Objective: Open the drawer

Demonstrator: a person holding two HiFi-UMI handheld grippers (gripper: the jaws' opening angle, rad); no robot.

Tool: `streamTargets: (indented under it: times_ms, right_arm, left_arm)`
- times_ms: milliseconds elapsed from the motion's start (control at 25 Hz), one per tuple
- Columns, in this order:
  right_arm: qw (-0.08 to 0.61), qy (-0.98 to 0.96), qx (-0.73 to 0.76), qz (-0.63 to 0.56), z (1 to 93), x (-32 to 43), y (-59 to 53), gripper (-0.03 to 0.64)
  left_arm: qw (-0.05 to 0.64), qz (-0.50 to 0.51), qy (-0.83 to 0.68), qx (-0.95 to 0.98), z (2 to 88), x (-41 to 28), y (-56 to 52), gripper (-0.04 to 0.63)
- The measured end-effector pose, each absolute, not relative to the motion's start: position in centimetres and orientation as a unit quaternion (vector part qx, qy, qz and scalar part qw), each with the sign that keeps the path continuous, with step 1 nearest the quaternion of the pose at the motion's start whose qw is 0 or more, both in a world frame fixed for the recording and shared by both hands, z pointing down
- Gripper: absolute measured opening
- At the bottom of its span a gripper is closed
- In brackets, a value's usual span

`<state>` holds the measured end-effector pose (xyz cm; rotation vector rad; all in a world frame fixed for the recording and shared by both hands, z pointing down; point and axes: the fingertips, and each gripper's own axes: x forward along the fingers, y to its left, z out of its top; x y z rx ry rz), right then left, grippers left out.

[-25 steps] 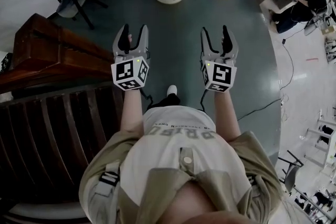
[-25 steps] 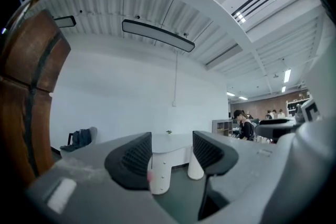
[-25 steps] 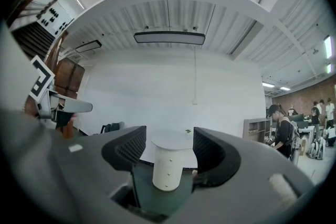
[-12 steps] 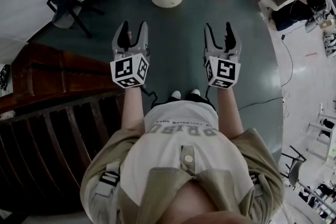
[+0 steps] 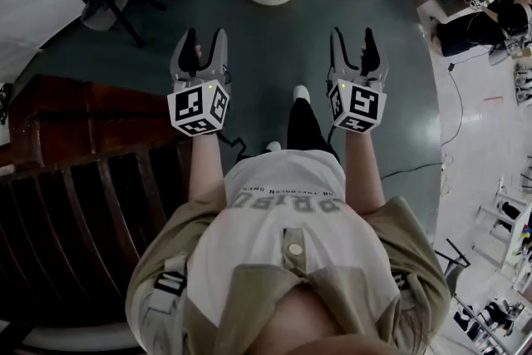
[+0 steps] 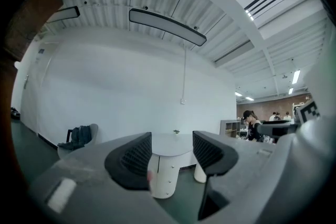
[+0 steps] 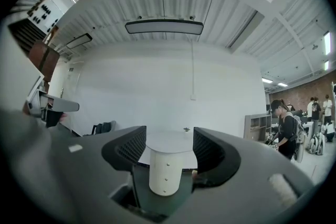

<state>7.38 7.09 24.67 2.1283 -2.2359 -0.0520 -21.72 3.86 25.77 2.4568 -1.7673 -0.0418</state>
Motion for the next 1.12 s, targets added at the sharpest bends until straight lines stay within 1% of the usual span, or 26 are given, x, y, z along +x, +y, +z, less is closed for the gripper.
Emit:
streamTargets:
  times_ms: [280,600,1120]
  right_arm:
    - [0.023,-0.736,0.677,-0.008,25.8,11.2,0.6,0.276]
    - [0.030,-0.762,0.647,-0.003,26.4,15.0,-8.2,0.276]
    - [0.038,-0.795,0.605,-0.002,27.4,18.1,-18.4,0.276]
  left_arm:
    - [0.053,-0.007,-0.607,0.793,26.4,-19.4,-0.9,0.256]
    - [0.053,-0.005,-0.622,0.781,25.8,-14.0,-8.4,0.256]
    - [0.056,0.000,-0.644,0.763,26.1,-8.4,-16.8,0.256]
